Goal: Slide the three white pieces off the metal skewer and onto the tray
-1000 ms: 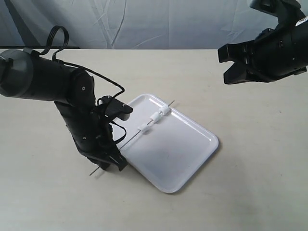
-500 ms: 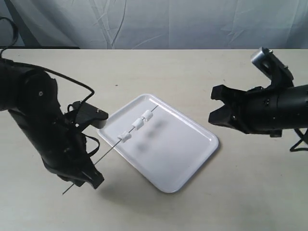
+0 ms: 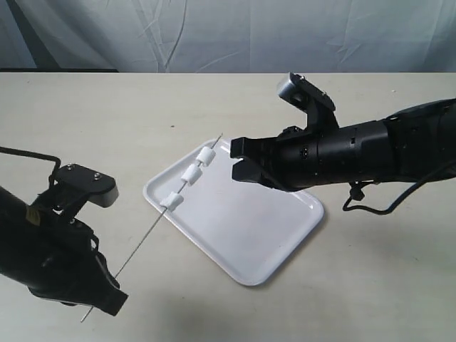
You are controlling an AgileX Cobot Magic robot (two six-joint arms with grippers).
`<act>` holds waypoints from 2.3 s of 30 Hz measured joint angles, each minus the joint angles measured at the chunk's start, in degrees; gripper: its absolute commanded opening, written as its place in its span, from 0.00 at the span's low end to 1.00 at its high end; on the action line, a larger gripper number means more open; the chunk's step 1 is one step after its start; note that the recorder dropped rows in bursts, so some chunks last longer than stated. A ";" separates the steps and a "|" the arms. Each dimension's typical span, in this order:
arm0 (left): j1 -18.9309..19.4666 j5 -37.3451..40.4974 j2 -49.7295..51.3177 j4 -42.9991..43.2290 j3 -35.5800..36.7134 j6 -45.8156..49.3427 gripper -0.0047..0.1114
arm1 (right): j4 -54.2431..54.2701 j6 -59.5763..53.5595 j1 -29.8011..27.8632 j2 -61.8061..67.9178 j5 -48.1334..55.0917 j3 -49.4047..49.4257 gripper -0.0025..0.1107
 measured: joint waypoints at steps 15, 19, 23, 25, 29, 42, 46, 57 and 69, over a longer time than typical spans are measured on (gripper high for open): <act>0.00 -2.67 -2.74 -7.42 1.38 3.10 0.04 | 0.08 -1.52 0.12 0.94 6.67 -4.06 0.02; 0.00 -2.61 -2.74 -7.42 1.38 3.19 0.04 | 0.13 -1.14 0.12 0.94 6.80 -4.28 0.02; 0.00 -3.32 -2.74 -8.09 1.38 3.19 0.04 | 0.13 -0.89 0.12 0.94 7.07 -4.37 0.02; 0.00 -3.64 -2.74 -8.58 1.38 3.19 0.04 | 0.13 -0.50 0.12 0.94 7.30 -4.80 0.02; 0.00 -3.73 -2.74 -8.97 1.38 3.19 0.04 | 0.13 1.46 0.12 0.94 7.46 -6.28 0.02; 0.00 -2.09 -7.44 -10.06 1.75 2.84 0.04 | 0.13 3.35 0.12 0.94 3.43 -7.72 0.32; 0.00 -2.10 -7.75 -10.88 3.71 2.84 0.04 | 0.13 3.47 0.12 0.94 5.93 -9.30 0.32; 0.00 -4.13 -10.98 -14.94 5.65 5.40 0.04 | 0.13 4.88 0.12 0.94 5.91 -10.10 0.32; 0.00 -4.13 -11.33 -18.83 5.65 8.32 0.04 | 0.13 5.34 0.12 1.20 5.65 -10.24 0.32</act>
